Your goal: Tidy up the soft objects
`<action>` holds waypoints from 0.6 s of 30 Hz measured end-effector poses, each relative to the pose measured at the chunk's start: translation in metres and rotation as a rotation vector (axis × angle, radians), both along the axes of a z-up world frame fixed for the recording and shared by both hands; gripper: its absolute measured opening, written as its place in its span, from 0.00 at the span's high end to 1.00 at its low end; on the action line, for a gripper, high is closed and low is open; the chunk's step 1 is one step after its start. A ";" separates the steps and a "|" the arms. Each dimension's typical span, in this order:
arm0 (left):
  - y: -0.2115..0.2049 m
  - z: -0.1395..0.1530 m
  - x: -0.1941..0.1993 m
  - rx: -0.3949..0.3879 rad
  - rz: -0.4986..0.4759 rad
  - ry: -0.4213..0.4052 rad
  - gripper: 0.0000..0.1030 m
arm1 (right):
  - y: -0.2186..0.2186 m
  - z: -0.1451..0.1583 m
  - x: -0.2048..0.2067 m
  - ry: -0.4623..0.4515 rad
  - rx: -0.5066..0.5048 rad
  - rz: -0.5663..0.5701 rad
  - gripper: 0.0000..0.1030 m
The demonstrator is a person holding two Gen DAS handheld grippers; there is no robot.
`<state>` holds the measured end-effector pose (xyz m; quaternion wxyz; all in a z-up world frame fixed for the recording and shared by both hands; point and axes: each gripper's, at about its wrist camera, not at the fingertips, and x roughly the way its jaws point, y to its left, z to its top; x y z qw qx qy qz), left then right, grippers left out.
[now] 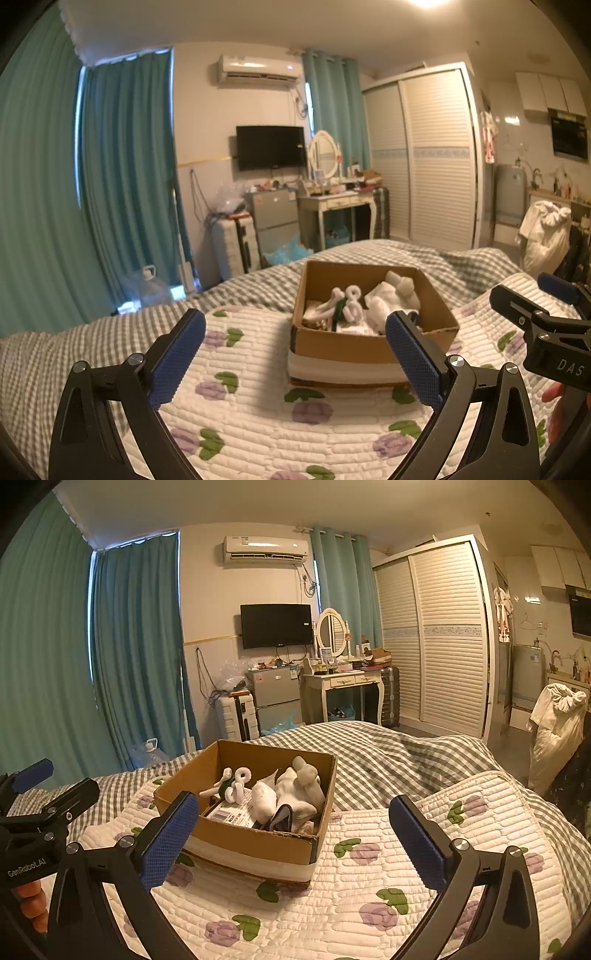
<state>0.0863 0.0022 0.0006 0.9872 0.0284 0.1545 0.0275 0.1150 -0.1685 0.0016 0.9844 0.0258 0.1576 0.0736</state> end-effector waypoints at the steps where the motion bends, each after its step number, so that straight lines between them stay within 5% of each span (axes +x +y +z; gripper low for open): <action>1: 0.001 0.000 0.000 -0.001 0.000 0.001 0.03 | 0.000 0.000 0.000 0.000 -0.001 -0.001 0.00; 18: 0.002 -0.002 0.001 0.003 0.000 0.004 0.03 | -0.001 -0.001 -0.001 0.002 -0.001 -0.003 0.00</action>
